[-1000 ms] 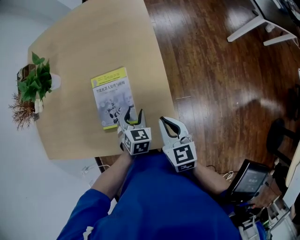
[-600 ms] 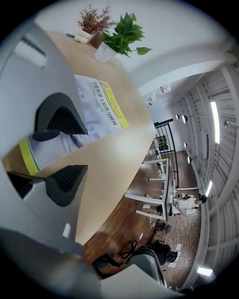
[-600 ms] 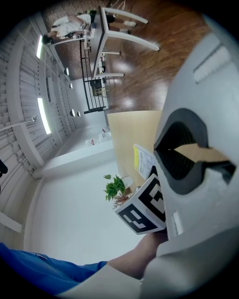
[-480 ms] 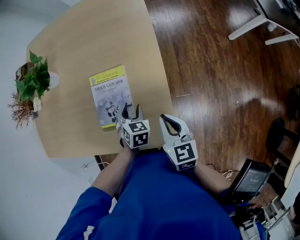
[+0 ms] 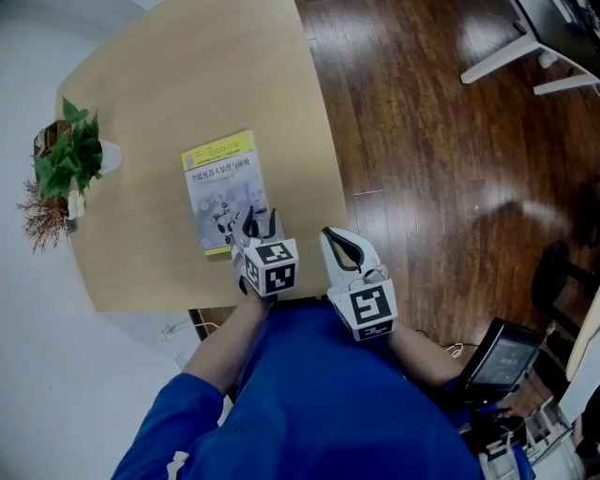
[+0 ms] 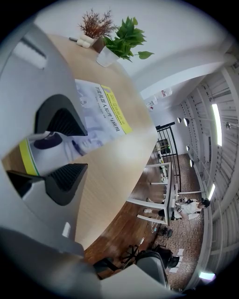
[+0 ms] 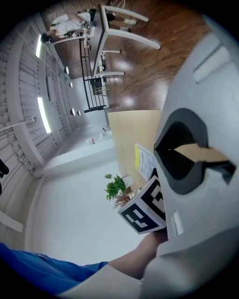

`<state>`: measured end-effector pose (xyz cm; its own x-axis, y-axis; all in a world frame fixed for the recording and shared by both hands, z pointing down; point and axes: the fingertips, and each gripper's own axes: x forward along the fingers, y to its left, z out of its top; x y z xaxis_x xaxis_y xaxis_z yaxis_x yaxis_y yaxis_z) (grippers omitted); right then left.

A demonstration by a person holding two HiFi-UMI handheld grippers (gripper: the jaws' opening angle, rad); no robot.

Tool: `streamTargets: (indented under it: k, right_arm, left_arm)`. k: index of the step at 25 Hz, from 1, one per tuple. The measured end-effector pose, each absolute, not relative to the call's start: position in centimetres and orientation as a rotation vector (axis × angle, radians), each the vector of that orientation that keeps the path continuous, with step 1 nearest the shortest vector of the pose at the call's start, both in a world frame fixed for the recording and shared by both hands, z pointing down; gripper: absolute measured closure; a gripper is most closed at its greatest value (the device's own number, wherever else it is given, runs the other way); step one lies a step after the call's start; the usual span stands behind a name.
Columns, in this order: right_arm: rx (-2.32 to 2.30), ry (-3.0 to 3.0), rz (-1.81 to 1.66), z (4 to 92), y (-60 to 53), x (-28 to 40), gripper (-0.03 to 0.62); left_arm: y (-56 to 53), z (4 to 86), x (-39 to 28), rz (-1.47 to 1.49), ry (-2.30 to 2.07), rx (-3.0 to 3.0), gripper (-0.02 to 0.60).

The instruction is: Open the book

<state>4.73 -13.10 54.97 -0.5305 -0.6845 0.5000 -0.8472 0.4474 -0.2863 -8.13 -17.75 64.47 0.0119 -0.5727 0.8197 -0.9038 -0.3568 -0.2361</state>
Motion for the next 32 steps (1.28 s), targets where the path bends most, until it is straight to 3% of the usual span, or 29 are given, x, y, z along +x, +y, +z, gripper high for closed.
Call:
streamTargets:
  k: [32]
  right_arm:
    - [1.310,-2.412,0.733,54.6,-13.7,5.2,0.591]
  left_arm:
    - [-17.9,64.6,-8.2,1.341,-1.506,1.925,0.393]
